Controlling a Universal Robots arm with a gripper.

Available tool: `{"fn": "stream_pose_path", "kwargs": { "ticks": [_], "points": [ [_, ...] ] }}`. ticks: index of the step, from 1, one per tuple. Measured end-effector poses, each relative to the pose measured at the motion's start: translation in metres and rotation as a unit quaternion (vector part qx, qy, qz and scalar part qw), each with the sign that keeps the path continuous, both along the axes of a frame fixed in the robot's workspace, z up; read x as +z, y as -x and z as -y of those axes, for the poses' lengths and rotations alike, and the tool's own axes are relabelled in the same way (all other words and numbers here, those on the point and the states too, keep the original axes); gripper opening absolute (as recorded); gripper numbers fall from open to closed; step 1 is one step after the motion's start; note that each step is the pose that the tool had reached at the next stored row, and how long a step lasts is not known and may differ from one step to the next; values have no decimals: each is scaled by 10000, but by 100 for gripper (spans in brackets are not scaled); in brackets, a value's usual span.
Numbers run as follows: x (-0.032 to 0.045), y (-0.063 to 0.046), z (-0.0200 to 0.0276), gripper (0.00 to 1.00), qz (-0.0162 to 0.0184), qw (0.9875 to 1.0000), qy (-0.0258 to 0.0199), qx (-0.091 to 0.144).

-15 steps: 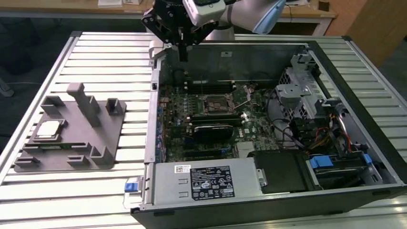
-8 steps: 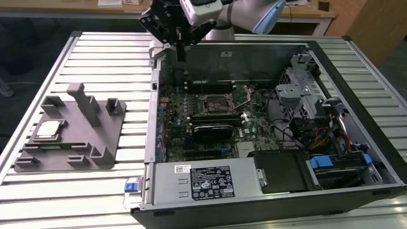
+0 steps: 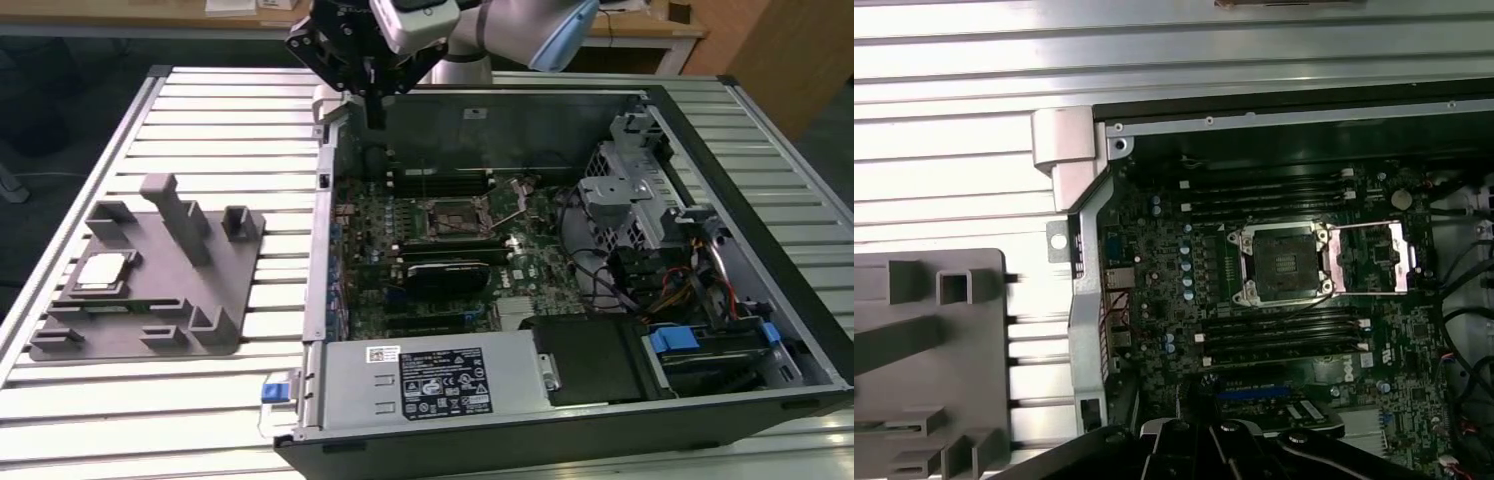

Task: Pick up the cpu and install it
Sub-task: 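Reach for the cpu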

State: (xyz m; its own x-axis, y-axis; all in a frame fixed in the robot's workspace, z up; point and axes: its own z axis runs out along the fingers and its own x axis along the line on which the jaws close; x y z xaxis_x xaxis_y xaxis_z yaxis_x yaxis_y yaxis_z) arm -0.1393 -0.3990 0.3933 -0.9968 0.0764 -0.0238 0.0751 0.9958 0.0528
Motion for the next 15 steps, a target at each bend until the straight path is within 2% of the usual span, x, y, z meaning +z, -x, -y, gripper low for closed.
{"fn": "stream_pose_path", "kwargs": {
  "ticks": [7, 15],
  "points": [
    [0, 75, 0, 11, 0, 10000, 0, 1],
    [0, 228, 0, 11, 1, 10000, 0, 0]
  ]
}}
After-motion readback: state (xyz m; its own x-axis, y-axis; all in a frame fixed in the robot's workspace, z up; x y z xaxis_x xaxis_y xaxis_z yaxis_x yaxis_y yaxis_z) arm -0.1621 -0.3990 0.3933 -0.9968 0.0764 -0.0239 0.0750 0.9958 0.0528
